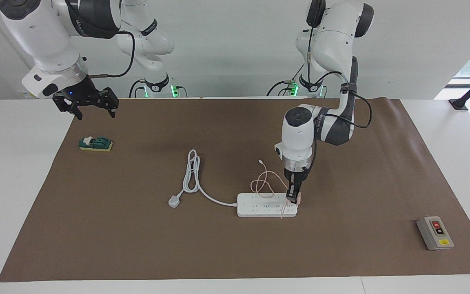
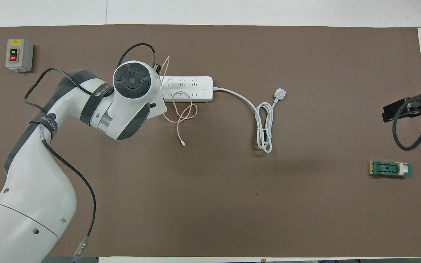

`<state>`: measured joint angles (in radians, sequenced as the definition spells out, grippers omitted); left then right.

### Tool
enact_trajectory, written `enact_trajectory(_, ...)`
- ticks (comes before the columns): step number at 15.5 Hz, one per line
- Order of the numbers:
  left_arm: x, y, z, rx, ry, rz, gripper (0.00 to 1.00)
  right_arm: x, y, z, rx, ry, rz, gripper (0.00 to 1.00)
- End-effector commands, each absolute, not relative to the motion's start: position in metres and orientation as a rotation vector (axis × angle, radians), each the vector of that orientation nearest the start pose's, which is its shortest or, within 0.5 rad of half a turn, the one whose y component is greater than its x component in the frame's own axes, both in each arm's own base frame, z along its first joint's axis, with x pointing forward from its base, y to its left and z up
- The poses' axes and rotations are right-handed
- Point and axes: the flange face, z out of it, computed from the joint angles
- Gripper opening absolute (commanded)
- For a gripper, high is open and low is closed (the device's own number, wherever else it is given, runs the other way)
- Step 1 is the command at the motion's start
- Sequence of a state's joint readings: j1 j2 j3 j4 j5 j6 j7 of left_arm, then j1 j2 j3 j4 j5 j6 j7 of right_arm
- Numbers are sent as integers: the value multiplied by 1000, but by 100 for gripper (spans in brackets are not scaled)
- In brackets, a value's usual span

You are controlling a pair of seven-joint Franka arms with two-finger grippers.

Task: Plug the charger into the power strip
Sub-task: 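Align the charger prongs over the end socket with the left gripper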

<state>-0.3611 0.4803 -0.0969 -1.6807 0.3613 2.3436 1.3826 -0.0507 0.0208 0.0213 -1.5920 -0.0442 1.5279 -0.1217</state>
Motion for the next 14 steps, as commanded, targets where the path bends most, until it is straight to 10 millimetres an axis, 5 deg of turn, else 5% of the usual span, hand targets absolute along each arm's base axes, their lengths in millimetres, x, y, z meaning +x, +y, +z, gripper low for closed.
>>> enact_trajectory(1,613,-290,334,-1559,2414,-78,0,548,-23,601,-3188,-177,123,100)
enact_trajectory(14,601,-313,331,-1908,2356,-183,0,547,-29,601,-3187,-180,126,100)
